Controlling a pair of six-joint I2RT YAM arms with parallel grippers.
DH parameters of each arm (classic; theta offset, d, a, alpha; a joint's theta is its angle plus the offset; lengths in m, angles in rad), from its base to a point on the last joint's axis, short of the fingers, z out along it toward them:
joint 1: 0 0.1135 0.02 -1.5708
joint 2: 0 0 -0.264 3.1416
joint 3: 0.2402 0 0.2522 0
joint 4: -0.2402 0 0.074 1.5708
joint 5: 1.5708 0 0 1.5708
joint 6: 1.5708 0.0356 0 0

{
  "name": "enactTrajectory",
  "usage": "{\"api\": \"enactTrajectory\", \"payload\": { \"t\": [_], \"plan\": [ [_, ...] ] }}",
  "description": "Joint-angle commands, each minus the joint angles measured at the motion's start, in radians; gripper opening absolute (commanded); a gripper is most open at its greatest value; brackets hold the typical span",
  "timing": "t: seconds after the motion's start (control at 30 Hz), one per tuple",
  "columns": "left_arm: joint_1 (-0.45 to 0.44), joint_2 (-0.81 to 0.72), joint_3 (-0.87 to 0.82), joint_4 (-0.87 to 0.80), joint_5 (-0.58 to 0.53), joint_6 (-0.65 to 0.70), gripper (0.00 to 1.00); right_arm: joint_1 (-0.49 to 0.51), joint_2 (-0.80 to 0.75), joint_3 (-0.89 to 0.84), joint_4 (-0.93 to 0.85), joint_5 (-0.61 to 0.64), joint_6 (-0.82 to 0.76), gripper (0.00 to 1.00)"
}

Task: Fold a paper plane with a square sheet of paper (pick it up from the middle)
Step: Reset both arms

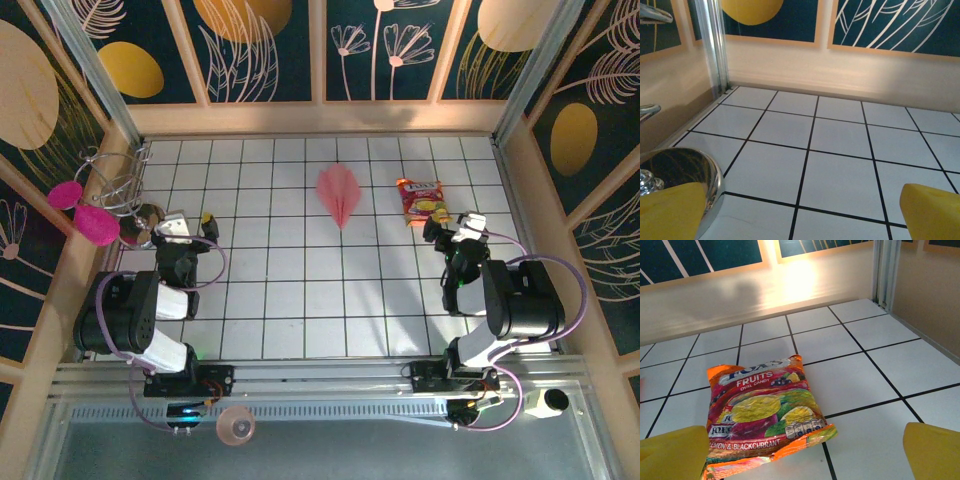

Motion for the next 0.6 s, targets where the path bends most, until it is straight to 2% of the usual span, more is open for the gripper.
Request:
{"api": "enactTrajectory", "payload": {
  "t": [0.0,0.1,0.57],
  "plan": [
    [0.005,0.005,-0.002,0.049,0.043,0.015,0.99,0.004,0.008,0.017,0.049,0.009,-0.021,0.99],
    [0.006,0.008,0.039,-0.029,0.077,0.029,0.99,0.004,0.008,0.017,0.049,0.008,-0.02,0.99],
    [0.006,0.01,0.038,-0.024,0.073,0.025,0.99,0.004,0.008,0.016,0.05,0.008,-0.021,0.99]
  ]
}}
